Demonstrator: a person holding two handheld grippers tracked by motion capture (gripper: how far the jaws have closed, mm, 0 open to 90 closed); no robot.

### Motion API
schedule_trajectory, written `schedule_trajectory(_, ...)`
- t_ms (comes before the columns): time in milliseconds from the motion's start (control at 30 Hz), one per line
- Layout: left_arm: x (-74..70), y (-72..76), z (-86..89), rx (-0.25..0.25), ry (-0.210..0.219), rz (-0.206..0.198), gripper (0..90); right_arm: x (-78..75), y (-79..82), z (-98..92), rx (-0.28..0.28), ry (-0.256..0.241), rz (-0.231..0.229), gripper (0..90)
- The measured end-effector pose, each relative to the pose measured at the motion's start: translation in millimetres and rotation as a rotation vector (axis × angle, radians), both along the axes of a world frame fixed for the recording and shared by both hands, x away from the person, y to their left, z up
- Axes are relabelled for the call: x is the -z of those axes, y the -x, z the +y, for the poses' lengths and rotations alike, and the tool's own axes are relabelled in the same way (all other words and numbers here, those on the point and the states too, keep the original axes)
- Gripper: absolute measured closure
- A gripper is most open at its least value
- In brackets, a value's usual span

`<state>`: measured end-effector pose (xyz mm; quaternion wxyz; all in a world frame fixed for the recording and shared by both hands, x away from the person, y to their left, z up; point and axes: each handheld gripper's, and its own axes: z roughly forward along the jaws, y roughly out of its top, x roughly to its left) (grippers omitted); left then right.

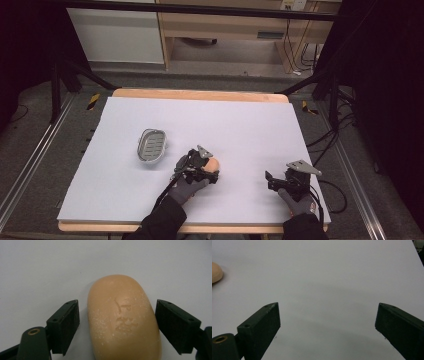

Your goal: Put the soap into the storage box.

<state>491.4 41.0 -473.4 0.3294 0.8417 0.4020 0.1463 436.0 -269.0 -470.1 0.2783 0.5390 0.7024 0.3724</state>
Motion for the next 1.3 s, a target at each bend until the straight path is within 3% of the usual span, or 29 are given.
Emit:
schedule_trajectory(400, 2.4, 0.5, -2.6, -0.009, -0.009, 0.01, 23.9, 0.3, -0.1, 0.2, 0.002, -0.002, 0.005, 6.3)
schedule_trajectory(933, -1.0, 1.7, -8.7, -0.021, -0.059, 0.018, 30.8, 0.9, -0.5, 0.4, -0.001, 0.005, 0.007, 6.4)
schedule_trajectory(1300, -2.1, 2.4, -8.1, -0.016, -0.056, 0.011, 31.7, 1.0, -0.6, 0.2, -0.002, 0.001, 0.008, 6.3)
